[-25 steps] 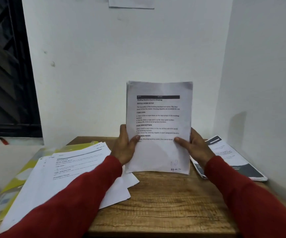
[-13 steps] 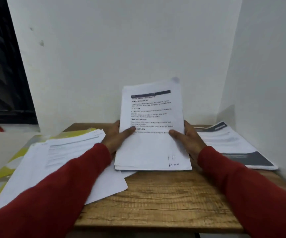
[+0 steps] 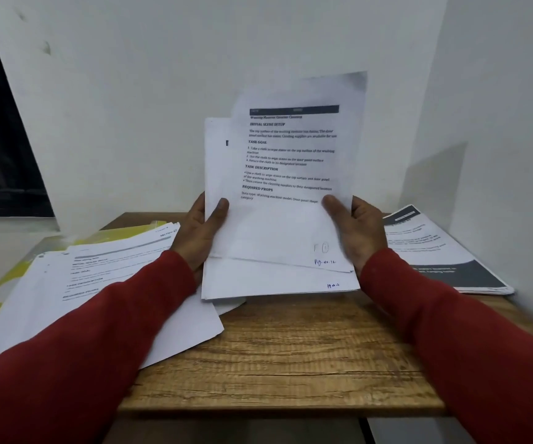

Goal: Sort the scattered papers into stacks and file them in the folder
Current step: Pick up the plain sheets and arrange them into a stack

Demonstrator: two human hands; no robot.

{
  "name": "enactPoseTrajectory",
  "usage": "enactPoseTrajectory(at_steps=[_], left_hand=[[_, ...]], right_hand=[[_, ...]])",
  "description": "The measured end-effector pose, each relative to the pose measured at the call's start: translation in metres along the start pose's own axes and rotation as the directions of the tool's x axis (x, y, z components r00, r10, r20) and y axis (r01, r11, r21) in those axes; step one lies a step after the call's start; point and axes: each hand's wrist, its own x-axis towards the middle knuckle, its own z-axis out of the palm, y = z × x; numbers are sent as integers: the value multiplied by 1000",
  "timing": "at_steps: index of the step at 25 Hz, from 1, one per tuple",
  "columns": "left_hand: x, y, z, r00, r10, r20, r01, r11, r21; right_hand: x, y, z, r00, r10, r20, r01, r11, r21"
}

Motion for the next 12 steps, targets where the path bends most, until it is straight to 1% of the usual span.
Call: enactPoseTrajectory(at_steps=[3, 5, 6, 7, 9, 12], left_hand=[[1, -1, 0, 1000, -9, -8, 8, 1000, -28], [2, -1, -2, 1000, -4, -15, 3, 999, -42], [2, -1, -3, 1000, 1, -19, -1, 999, -39], [3, -1, -3, 1000, 5, -22, -6, 999, -32], [3, -1, -3, 999, 17, -28, -18, 1000, -14], [4, -1, -3, 999, 19, -34, -19, 1000, 1]], right_hand=[[8, -5, -8, 988, 19, -150, -15, 999, 30], [15, -8, -18, 961, 59, -269, -14, 986, 166], [17, -10, -22, 950, 79, -301, -3, 970, 243], [19, -11, -25, 944, 92, -316, 6, 955, 298], [20, -12, -26, 949, 116, -294, -6, 938, 348], [18, -9, -18, 964, 137, -228, -61, 948, 312]])
